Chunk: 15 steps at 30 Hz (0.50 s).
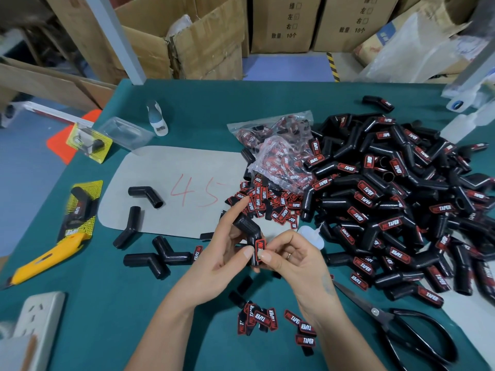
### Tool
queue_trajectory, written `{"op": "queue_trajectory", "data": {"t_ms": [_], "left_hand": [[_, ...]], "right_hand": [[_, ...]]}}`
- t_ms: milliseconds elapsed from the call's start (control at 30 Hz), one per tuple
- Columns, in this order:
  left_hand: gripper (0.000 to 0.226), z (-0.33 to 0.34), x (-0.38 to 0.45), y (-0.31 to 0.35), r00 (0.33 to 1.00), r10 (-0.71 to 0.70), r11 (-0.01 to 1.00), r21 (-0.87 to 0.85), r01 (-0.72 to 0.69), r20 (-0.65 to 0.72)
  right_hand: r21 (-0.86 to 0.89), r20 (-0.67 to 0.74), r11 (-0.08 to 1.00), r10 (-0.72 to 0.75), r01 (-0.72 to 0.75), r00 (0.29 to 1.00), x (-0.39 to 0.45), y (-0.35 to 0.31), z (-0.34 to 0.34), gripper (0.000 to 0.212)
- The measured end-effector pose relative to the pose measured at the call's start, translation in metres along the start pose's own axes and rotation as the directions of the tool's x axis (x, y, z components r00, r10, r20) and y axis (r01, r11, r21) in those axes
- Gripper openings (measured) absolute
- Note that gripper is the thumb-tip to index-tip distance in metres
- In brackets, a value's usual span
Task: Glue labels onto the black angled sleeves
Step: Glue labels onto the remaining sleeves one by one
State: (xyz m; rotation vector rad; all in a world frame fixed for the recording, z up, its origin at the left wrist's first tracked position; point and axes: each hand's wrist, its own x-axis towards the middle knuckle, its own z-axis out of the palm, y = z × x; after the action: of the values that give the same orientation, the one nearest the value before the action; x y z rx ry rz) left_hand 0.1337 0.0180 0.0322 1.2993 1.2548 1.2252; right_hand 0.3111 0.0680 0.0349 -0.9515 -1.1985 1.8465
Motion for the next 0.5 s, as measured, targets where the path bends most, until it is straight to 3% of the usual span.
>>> {"op": "queue_trajectory", "data": {"t_ms": [500], "left_hand": [[0.068, -0.0001, 0.0015, -0.0048, 1.0, 0.023, 1.0, -0.005, -0.023, 0.016]], "right_hand": [[-0.02, -0.003, 1.0, -0.004, 0.004, 1.0, 0.001, 0.0016, -0.0013, 0.018]]}}
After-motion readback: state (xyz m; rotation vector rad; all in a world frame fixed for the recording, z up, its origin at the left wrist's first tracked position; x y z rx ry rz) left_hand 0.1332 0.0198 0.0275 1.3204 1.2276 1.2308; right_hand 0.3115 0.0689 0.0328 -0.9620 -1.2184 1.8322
